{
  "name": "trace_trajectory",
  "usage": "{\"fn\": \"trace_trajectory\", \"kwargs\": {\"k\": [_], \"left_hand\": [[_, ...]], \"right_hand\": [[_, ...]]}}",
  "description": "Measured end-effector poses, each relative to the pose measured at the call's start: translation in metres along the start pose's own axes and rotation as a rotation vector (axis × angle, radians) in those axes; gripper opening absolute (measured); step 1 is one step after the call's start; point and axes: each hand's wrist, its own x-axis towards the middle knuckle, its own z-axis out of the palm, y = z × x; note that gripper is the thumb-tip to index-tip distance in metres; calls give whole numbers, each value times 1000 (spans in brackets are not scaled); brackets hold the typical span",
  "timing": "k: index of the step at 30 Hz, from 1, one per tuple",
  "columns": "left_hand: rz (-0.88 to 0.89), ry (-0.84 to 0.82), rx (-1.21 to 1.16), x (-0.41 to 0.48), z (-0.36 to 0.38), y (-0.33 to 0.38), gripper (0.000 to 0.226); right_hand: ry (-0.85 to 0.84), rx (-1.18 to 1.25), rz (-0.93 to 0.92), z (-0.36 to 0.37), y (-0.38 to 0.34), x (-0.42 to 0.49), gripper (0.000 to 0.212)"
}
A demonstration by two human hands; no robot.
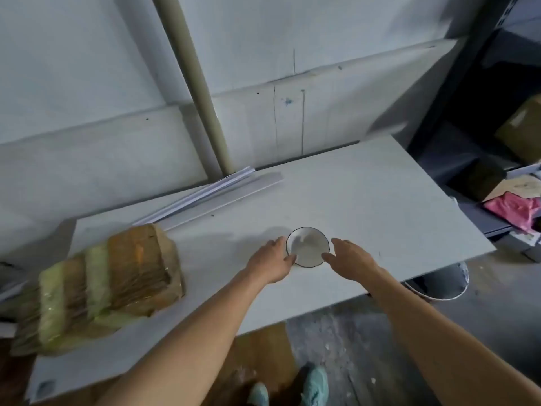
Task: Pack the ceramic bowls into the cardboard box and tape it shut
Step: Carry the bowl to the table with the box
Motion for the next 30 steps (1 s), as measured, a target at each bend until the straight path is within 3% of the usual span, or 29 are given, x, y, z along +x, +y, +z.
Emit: {"fn": "trace_trajectory", "kwargs": {"k": [6, 17, 24, 30], "left_hand": [[-62, -14, -19, 30, 16, -7, 42], [-7, -72, 28, 86, 32, -25, 35], [-13, -172, -31, 94, 28, -24, 27], [68, -211, -12, 90, 7, -9, 24]], "right_hand": [[-25, 37, 65, 19, 6, 24, 50], [-35, 124, 200, 35, -2, 46, 34], [-76, 402, 328, 44, -11, 41, 16], [2, 501, 359, 30, -10, 24, 17]]}}
